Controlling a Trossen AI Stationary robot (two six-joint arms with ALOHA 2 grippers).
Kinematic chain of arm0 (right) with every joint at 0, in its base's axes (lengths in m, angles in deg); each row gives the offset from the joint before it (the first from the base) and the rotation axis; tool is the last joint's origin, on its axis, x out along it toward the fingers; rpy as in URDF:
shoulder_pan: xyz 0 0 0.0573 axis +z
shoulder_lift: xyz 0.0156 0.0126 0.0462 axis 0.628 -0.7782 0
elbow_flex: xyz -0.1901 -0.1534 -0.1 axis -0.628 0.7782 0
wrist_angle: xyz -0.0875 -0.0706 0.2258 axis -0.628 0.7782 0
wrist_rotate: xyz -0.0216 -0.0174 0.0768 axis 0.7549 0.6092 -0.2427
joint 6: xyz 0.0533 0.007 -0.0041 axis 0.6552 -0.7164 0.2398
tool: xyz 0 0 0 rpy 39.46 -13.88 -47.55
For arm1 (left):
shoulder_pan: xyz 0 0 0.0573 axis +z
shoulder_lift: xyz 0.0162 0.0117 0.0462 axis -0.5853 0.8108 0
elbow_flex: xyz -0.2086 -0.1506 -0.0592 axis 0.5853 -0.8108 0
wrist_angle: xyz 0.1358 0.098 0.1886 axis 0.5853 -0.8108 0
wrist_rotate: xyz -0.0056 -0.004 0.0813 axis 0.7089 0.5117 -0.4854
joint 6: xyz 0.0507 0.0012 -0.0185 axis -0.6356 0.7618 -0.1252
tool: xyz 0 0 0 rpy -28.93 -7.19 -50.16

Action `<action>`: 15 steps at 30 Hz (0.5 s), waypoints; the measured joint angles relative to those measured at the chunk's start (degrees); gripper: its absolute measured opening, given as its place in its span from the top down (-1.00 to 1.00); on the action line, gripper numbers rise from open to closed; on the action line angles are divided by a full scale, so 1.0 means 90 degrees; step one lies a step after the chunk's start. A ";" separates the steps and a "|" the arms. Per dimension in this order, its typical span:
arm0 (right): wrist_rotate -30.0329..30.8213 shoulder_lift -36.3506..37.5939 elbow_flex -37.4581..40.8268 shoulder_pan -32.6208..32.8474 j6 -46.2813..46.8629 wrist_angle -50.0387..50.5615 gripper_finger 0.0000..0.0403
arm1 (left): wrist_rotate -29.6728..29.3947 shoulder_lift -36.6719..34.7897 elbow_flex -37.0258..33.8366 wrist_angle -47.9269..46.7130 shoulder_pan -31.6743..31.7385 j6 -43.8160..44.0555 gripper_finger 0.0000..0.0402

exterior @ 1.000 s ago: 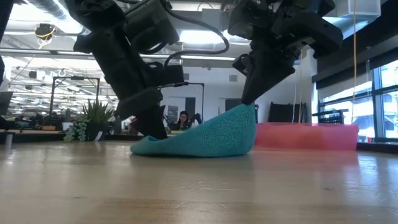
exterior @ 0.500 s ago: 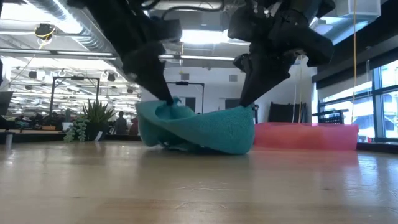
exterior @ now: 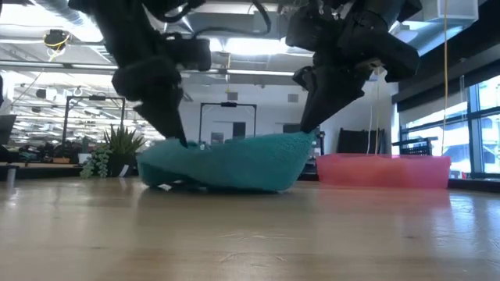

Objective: Roll microfiber towels into tight, uniform cylinder then place into a basket
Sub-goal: Fold the blue microfiber towel

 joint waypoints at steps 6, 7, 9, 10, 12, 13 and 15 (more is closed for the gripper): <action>0.0000 0.0000 0.0000 0.0000 -0.0010 -0.0015 0.98 | 0.0014 0.0324 -0.0041 0.0113 -0.0002 0.0130 1.00; 0.0000 0.0000 0.0000 0.0000 -0.0010 -0.0015 0.98 | 0.0017 0.0333 -0.0041 0.0152 -0.0002 0.0131 1.00; 0.0000 0.0000 0.0000 0.0000 -0.0015 -0.0015 0.98 | 0.0024 0.0366 -0.0036 0.0182 -0.0002 0.0094 0.99; 0.0000 0.0000 0.0000 0.0000 -0.0015 -0.0015 0.98 | 0.0027 0.0376 -0.0037 0.0173 -0.0003 0.0076 0.98; 0.0000 0.0000 0.0000 0.0000 -0.0025 -0.0015 0.98 | 0.0034 0.0378 -0.0036 0.0195 -0.0020 0.0077 0.94; 0.0000 0.0000 0.0000 0.0000 -0.0024 -0.0015 0.98 | 0.0036 0.0378 -0.0036 0.0210 -0.0031 0.0082 0.91; 0.0000 0.0000 0.0000 0.0000 -0.0027 -0.0015 0.98 | 0.0043 0.0378 -0.0037 0.0201 -0.0048 0.0087 0.86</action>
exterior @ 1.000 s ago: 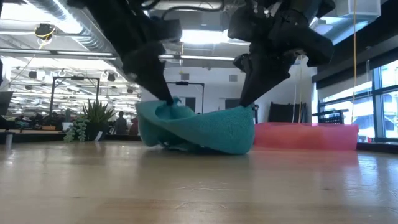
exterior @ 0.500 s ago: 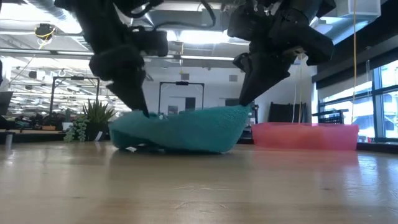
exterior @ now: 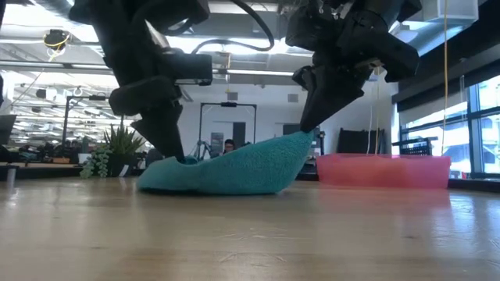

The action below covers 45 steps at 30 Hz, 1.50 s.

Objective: Roll microfiber towels into tight, uniform cylinder then place into a basket
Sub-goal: Fold the blue microfiber towel

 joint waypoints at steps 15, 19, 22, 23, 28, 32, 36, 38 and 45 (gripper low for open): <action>0.0000 0.0000 0.0000 0.0000 0.0000 0.0002 0.98 | 0.0016 0.0000 0.0000 0.0092 0.0085 0.0022 0.92; 0.0000 0.0000 0.0000 0.0000 0.0000 0.0002 0.98 | -0.0026 -0.0019 0.0000 0.0086 0.0068 0.0017 0.97; 0.0002 0.0000 -0.0038 0.0000 -0.0002 0.0104 0.98 | -0.0082 -0.0175 0.0000 0.0078 0.0015 0.0017 0.99; 0.0005 0.0000 -0.0091 0.0000 -0.0015 0.0196 0.98 | -0.0154 -0.0262 0.0000 0.0034 -0.0015 0.0018 0.99; 0.0170 0.0000 -0.0517 0.0000 -0.0315 0.0564 0.98 | -0.0623 -0.0878 0.0000 -0.0228 -0.0145 0.0027 1.00; 0.1020 0.0000 -0.1026 -0.0060 -0.0535 0.1097 0.98 | -0.1228 -0.1575 0.0000 -0.0578 -0.0235 0.0070 1.00; 0.1685 0.0000 -0.1672 -0.0258 -0.0681 0.1817 0.98 | -0.1656 -0.2398 0.0000 -0.1084 -0.0245 0.0087 1.00; 0.1782 0.0000 -0.1993 -0.0412 -0.0690 0.2079 0.98 | -0.1865 -0.2793 0.0003 -0.1204 -0.0234 0.0095 1.00; 0.1800 0.0000 -0.2997 -0.1045 -0.1162 0.2363 0.98 | -0.2320 -0.3843 0.0043 -0.1264 -0.0018 -0.0310 1.00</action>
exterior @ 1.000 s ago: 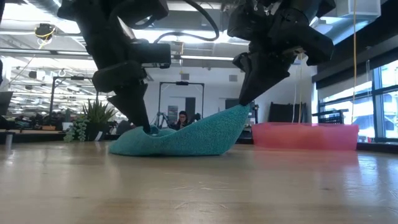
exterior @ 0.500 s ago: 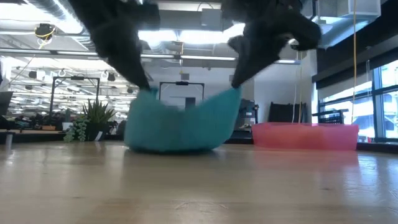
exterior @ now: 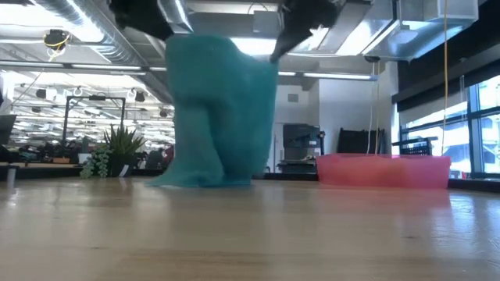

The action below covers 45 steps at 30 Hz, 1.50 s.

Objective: Roll microfiber towels into tight, uniform cylinder then place into a basket
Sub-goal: Fold the blue microfiber towel

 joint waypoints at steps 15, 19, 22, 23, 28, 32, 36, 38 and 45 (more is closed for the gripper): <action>0.0049 0.0000 -0.1051 -0.1517 -0.0541 -0.0280 0.98 | -0.1160 -0.0343 0.1084 -0.0122 0.1434 -0.1725 1.00; 0.0049 0.0000 -0.1051 -0.1771 -0.0479 -0.0193 0.98 | -0.1175 -0.0250 0.1084 -0.0523 0.1773 -0.1588 1.00; 0.0046 0.0000 -0.1051 -0.1770 -0.0459 -0.0045 0.98 | -0.0926 -0.0106 0.1066 -0.0754 0.1792 -0.1351 1.00; 0.0022 0.0000 -0.1051 -0.1729 -0.0432 -0.0007 0.98 | -0.0835 -0.0069 0.1027 -0.0769 0.1786 -0.1278 1.00; -0.0323 0.0010 -0.0684 -0.1398 -0.0116 0.0178 0.98 | -0.0377 0.0256 0.0776 -0.1012 0.1525 -0.0614 1.00; -0.0363 0.0002 0.0108 -0.1025 0.0209 0.0065 0.98 | -0.0148 0.0551 0.0469 -0.1052 0.1106 -0.0037 1.00; -0.0358 -0.0005 0.1057 -0.0557 0.0625 -0.0401 0.98 | 0.0363 0.0859 0.0206 -0.1028 0.0595 0.0762 1.00; -0.0347 -0.0005 0.1479 -0.0285 0.0789 -0.0810 0.98 | 0.0476 0.1044 0.0079 -0.0984 0.0322 0.1183 1.00; -0.0358 -0.0002 0.2433 0.0644 0.1591 -0.1609 0.98 | 0.0889 0.1885 -0.0106 -0.0961 -0.0635 0.2684 1.00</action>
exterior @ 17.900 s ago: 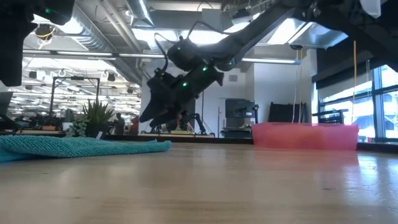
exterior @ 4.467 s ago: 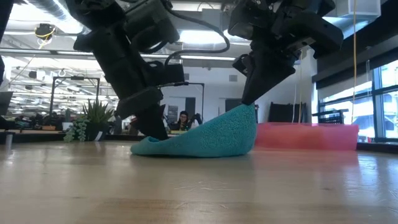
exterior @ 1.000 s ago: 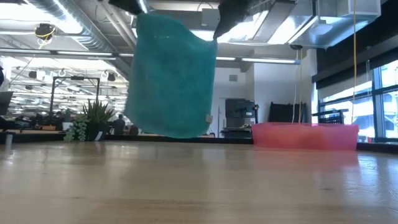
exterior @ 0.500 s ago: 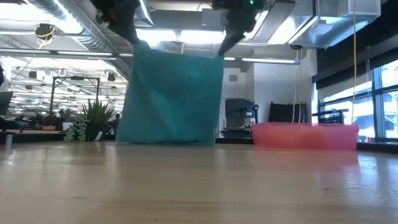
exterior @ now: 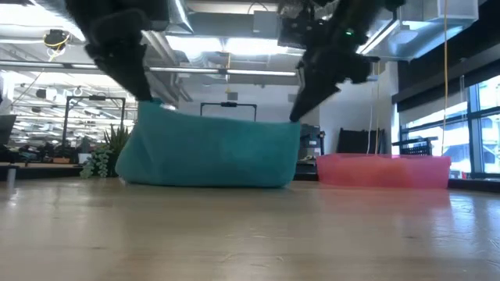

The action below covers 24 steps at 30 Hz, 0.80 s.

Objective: Roll microfiber towels into tight, uniform cylinder then place into a basket
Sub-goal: Fold the blue microfiber towel

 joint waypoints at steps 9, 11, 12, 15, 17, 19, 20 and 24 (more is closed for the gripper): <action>-0.0472 0.0000 0.0994 0.0955 0.1089 -0.0949 0.98 | 0.0157 0.1245 0.0000 0.0258 -0.1065 0.2209 1.00; -0.0498 0.0000 0.1156 0.1121 0.1265 -0.1019 0.98 | 0.0198 0.1449 0.0000 0.0331 -0.1247 0.2593 1.00; -0.0500 0.0000 0.1225 0.1211 0.1290 -0.1082 0.98 | 0.0198 0.1537 0.0000 0.0370 -0.1328 0.2734 1.00; -0.0501 0.0000 0.1352 0.1436 0.1436 -0.1207 0.98 | 0.0196 0.1730 0.0000 0.0530 -0.1491 0.2978 1.00; -0.0510 0.0000 0.1406 0.1559 0.1448 -0.1291 0.98 | 0.0197 0.1827 0.0000 0.0698 -0.1563 0.2972 1.00; -0.0572 0.0000 0.1415 0.1659 0.1443 -0.1308 0.98 | 0.0211 0.1891 0.0000 0.0893 -0.1617 0.2837 1.00; -0.0612 0.0000 0.1415 0.1700 0.1443 -0.1346 0.98 | 0.0235 0.1901 0.0000 0.0968 -0.1631 0.2743 1.00; -0.0624 -0.0001 0.1415 0.1851 0.1453 -0.1574 0.98 | 0.0255 0.1914 0.0000 0.1114 -0.1638 0.2398 1.00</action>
